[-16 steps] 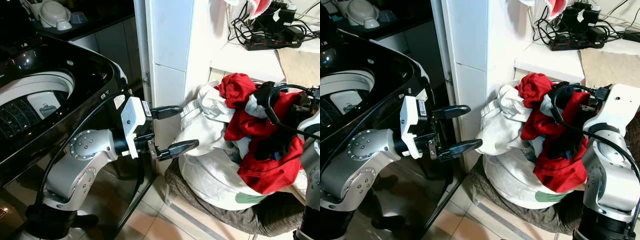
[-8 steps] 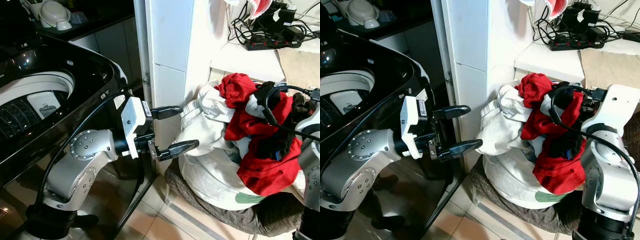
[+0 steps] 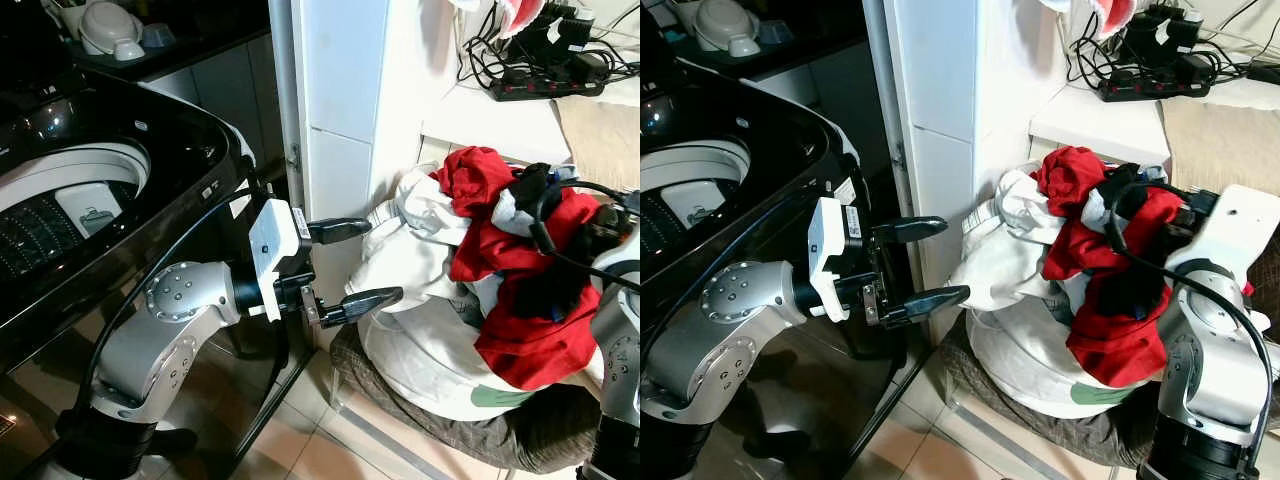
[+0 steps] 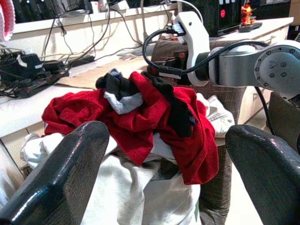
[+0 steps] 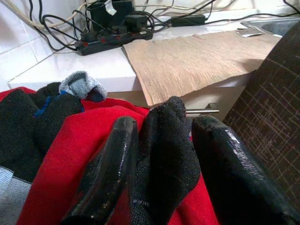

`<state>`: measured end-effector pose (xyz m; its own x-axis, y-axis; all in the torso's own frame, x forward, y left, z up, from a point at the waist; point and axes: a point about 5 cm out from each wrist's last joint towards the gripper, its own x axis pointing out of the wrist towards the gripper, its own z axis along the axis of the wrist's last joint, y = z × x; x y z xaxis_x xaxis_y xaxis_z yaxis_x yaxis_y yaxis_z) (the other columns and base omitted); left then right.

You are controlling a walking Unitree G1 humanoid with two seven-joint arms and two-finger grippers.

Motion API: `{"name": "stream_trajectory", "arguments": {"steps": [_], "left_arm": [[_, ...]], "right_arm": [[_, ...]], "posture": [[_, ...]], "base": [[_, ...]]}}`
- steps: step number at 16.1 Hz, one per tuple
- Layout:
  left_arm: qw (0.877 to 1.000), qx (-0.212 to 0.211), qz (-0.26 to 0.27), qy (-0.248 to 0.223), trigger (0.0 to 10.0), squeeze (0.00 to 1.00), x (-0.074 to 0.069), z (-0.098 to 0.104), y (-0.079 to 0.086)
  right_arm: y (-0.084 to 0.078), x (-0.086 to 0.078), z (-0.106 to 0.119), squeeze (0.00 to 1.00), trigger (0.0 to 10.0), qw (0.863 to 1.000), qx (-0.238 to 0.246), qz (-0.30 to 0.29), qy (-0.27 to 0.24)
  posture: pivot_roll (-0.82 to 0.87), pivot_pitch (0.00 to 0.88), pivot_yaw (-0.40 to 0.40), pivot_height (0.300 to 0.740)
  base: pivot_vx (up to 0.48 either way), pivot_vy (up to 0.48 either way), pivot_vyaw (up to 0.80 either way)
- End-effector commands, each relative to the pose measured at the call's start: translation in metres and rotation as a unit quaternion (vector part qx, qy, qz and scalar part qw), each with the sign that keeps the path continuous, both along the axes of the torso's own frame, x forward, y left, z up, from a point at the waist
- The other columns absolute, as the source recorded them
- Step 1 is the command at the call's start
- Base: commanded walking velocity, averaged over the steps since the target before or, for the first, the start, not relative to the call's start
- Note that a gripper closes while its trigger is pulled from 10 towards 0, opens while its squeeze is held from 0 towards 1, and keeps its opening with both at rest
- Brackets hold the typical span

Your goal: Clothes washing

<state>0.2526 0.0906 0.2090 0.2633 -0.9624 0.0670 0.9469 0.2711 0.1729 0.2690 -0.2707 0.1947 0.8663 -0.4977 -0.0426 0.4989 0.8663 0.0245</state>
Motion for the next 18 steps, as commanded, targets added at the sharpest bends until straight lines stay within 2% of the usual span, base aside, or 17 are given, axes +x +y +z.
{"name": "stream_trajectory", "arguments": {"steps": [1, 3, 5, 6, 7, 9, 11, 14, 18], "left_arm": [[1.0, 0.005, -0.008, -0.003, 10.0, 0.0, 0.0, 0.001, -0.001], [1.0, 0.006, -0.009, -0.004, 10.0, 0.0, 0.0, 0.001, -0.001], [1.0, 0.007, -0.008, -0.006, 10.0, 0.0, 0.001, 0.002, -0.001], [1.0, 0.008, -0.008, -0.006, 10.0, 0.0, 0.001, 0.002, 0.0], [1.0, 0.009, -0.007, -0.006, 10.0, 0.0, 0.0, 0.002, 0.001], [1.0, 0.01, -0.006, -0.004, 10.0, 0.0, -0.001, 0.002, 0.005], [1.0, 0.012, -0.008, -0.002, 10.0, 0.0, -0.001, 0.002, 0.006], [1.0, 0.013, -0.014, -0.001, 10.0, 0.0, -0.002, 0.002, 0.005], [1.0, 0.012, -0.015, 0.0, 10.0, 0.0, -0.002, 0.002, 0.005]], "right_arm": [[0.002, 0.0, 0.005, 1.0, 10.0, 1.0, 0.004, 0.003, -0.019], [0.004, 0.003, 0.005, 1.0, 10.0, 0.999, 0.024, 0.009, -0.024], [0.006, 0.003, 0.0, 1.0, 10.0, 0.999, 0.05, 0.0, 0.01], [0.01, 0.002, 0.001, 0.38, 10.0, 0.999, 0.052, 0.002, 0.014], [0.014, 0.001, 0.003, 0.0, 10.0, 0.999, 0.051, 0.007, 0.012], [0.024, -0.008, 0.008, 0.0, 10.0, 0.999, 0.049, 0.01, 0.012], [0.025, -0.016, 0.005, 0.0, 10.0, 0.998, 0.051, -0.01, 0.034], [0.021, -0.02, -0.001, 0.0, 10.0, 0.995, 0.052, -0.033, 0.078], [0.016, -0.02, -0.003, 0.0, 10.0, 0.993, 0.06, -0.044, 0.087]], "posture": [[-0.1, 0.0, 0.037, 0.74], [-0.1, 0.0, 0.038, 0.74], [-0.1, 0.0, 0.036, 0.74], [-0.1, 0.0, 0.036, 0.74], [-0.1, 0.0, 0.031, 0.74], [-0.09, 0.0, 0.027, 0.74], [-0.1, 0.0, 0.032, 0.74], [-0.1, 0.0, 0.036, 0.74], [-0.1, 0.0, 0.031, 0.74]], "base": [[0.0, 0.0, 0.0], [0.0, 0.0, 0.0], [0.0, 0.0, 0.0], [0.0, 0.0, 0.0], [0.0, 0.0, 0.0], [0.0, 0.0, 0.0], [0.0, 0.0, 0.0], [0.0, 0.0, 0.0], [0.0, 0.0, 0.0]]}}
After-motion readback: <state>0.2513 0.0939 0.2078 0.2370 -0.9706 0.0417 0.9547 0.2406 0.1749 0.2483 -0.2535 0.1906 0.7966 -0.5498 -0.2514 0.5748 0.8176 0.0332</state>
